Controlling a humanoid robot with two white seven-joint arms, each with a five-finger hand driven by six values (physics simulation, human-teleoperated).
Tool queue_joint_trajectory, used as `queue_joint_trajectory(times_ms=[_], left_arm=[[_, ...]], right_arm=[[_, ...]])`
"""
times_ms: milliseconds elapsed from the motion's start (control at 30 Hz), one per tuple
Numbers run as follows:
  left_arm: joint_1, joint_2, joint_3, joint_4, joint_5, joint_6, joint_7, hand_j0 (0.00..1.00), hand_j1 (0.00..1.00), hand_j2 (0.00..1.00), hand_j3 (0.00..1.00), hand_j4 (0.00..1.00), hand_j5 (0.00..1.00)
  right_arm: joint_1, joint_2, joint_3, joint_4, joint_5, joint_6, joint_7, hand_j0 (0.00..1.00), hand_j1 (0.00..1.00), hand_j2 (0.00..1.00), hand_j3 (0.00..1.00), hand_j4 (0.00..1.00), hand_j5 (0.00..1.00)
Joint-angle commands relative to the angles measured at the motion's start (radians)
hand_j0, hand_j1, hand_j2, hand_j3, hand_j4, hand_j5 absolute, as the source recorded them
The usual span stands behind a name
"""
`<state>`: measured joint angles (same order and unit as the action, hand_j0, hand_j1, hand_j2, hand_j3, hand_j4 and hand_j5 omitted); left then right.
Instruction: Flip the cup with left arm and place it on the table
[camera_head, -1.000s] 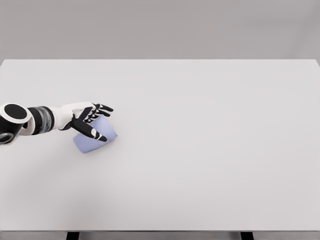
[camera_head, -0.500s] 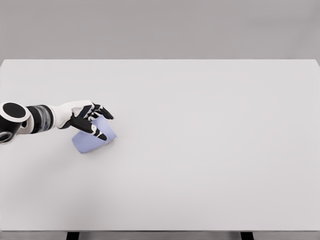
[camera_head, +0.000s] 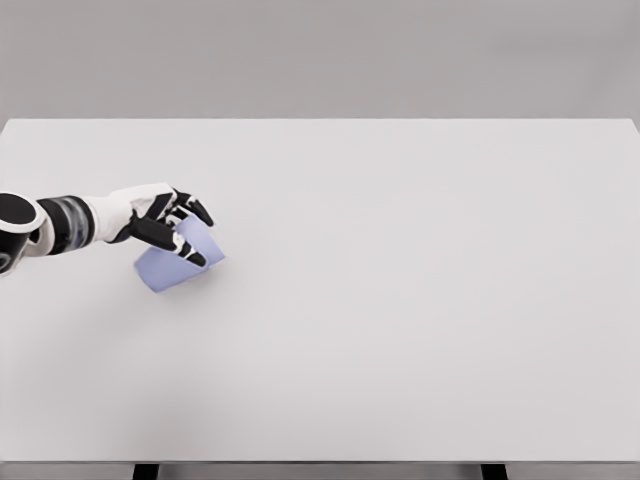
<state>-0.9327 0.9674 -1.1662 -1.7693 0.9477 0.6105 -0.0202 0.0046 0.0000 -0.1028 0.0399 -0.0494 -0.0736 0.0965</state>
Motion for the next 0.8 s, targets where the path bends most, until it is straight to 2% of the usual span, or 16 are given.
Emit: queue_joint_trajectory(times_ms=[0,67,533,600,767], left_arm=[[0.0,0.005,0.003,0.001,-0.018,0.0,0.0,0.34,0.34,0.34,0.34,0.34,0.34],[0.0,0.028,0.003,0.004,-0.018,0.0,0.0,0.34,0.34,0.34,0.34,0.34,0.34],[0.003,0.045,0.013,0.016,-0.04,-0.006,0.002,0.34,0.34,0.34,0.34,0.34,0.34],[0.003,0.045,0.037,0.016,-0.038,-0.003,0.003,0.34,0.34,0.34,0.34,0.34,0.34],[0.003,0.039,0.049,0.019,-0.038,0.0,0.003,0.34,0.34,0.34,0.34,0.34,0.34]], right_arm=[[0.0,0.0,0.0,0.0,-0.001,0.0,0.0,1.0,1.0,1.0,1.0,1.0,1.0],[0.0,0.0,0.0,0.0,-0.001,0.0,0.0,1.0,1.0,1.0,1.0,1.0,1.0],[0.0,0.0,0.0,0.0,-0.001,0.0,0.0,1.0,1.0,1.0,1.0,1.0,1.0],[0.002,0.0,0.0,0.0,0.0,0.0,0.0,1.0,1.0,1.0,1.0,1.0,1.0],[0.0,0.0,0.0,0.0,-0.001,0.0,0.0,1.0,1.0,1.0,1.0,1.0,1.0]])
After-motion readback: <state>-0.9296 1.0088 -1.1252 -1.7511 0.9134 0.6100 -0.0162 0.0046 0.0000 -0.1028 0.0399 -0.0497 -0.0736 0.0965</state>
